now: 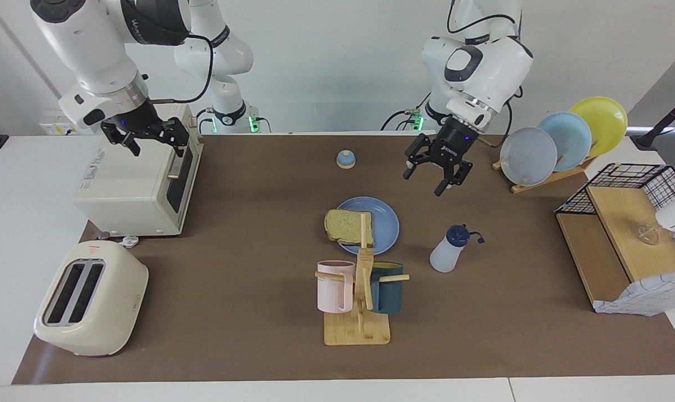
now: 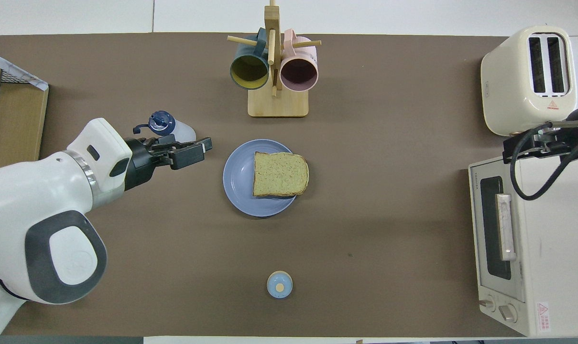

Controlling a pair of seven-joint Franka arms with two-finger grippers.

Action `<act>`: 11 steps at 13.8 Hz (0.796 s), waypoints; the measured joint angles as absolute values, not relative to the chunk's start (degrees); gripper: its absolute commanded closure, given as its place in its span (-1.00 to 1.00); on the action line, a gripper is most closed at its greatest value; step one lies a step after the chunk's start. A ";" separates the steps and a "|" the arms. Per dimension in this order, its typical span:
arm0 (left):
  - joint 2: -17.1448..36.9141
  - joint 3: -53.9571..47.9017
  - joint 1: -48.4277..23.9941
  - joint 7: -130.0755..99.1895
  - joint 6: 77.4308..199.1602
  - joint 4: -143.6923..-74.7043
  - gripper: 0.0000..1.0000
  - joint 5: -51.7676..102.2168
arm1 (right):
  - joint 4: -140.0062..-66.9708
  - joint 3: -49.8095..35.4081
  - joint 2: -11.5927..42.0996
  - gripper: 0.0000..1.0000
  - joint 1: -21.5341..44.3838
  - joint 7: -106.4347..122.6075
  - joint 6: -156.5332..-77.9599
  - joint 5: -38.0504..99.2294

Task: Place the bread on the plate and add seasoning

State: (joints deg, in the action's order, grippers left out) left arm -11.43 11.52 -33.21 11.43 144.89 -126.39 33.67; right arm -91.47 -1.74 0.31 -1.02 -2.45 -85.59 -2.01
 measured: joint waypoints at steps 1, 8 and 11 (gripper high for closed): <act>-11.41 11.55 -31.27 10.91 140.60 -124.35 -1.00 30.61 | -91.47 -1.74 0.31 -1.00 -1.03 -2.45 -85.59 -2.01; -11.39 11.82 -21.93 9.63 109.40 -109.14 -1.00 12.85 | -91.47 -1.74 0.31 -1.00 -1.03 -2.45 -85.59 -2.01; -11.46 12.09 -19.41 9.63 96.51 -103.82 -1.00 5.00 | -91.47 -1.74 0.31 -1.00 -1.02 -2.45 -85.59 -2.01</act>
